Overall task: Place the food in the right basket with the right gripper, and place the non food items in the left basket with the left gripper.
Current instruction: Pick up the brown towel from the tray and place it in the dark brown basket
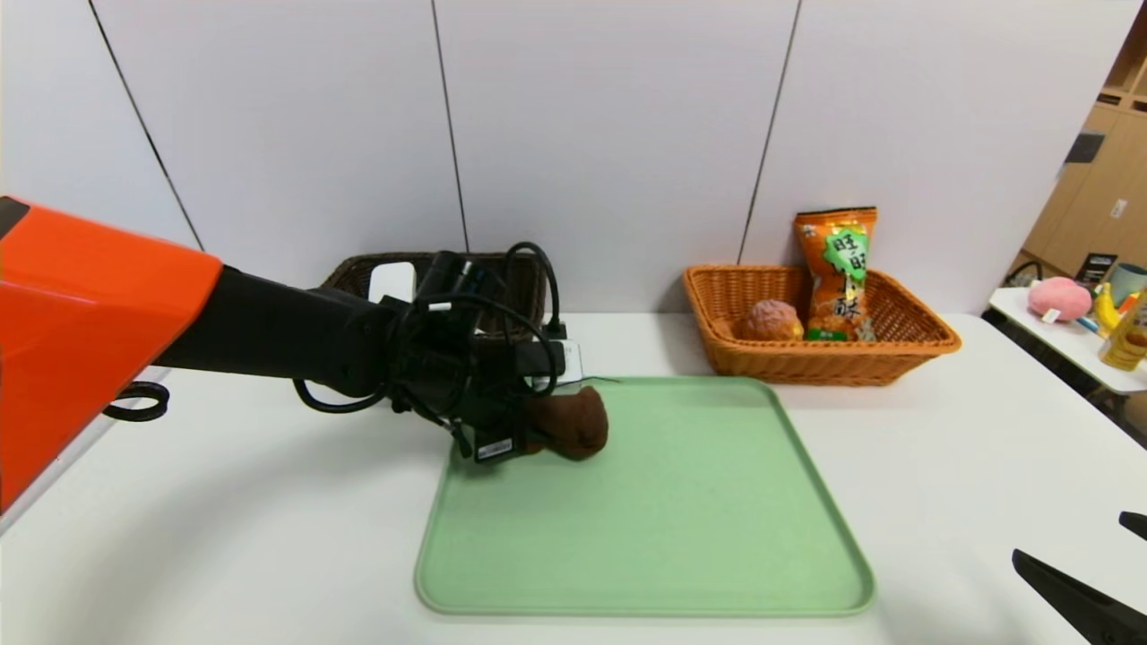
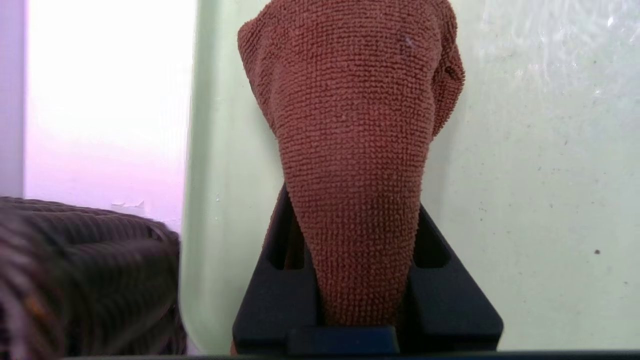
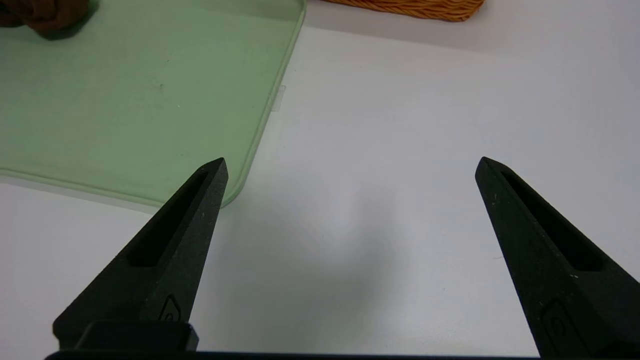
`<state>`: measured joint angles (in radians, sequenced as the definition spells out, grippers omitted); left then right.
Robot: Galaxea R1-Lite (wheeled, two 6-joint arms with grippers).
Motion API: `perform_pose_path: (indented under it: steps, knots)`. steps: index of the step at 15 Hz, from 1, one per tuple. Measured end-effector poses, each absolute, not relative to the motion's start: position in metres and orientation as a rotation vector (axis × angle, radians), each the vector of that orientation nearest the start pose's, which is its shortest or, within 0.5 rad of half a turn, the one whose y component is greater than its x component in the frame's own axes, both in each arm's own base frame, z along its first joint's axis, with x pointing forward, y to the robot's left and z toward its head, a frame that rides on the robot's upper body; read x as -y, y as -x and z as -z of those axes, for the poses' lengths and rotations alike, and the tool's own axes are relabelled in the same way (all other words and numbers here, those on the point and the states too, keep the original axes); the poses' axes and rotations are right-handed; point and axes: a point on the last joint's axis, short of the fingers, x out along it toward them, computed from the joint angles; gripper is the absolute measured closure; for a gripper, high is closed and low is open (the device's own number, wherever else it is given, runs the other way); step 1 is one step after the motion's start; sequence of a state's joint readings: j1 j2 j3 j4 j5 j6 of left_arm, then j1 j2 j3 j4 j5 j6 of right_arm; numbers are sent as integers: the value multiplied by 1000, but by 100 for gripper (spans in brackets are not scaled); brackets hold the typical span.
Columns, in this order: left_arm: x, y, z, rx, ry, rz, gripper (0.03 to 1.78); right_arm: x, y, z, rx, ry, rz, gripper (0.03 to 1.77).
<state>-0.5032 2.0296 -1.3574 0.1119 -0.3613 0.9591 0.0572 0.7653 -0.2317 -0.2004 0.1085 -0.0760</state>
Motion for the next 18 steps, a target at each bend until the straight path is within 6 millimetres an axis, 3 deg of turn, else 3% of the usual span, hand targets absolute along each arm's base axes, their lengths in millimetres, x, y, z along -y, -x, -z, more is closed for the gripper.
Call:
perform_pose_path:
  steps: [9, 14, 16, 18]
  knots:
    - [194, -342, -232, -282, -587, 881, 140, -6, -69, -151, -321, 68, -178, 9]
    - [185, -344, -278, -187, -142, 648, 140, -6, -64, -155, -284, 70, -178, 9]
    - [180, -350, -286, -80, -1, 479, 140, -6, -63, -156, -272, 71, -181, 9]
    - [170, -357, -280, -13, 46, 369, 140, -6, -62, -158, -262, 74, -184, 9]
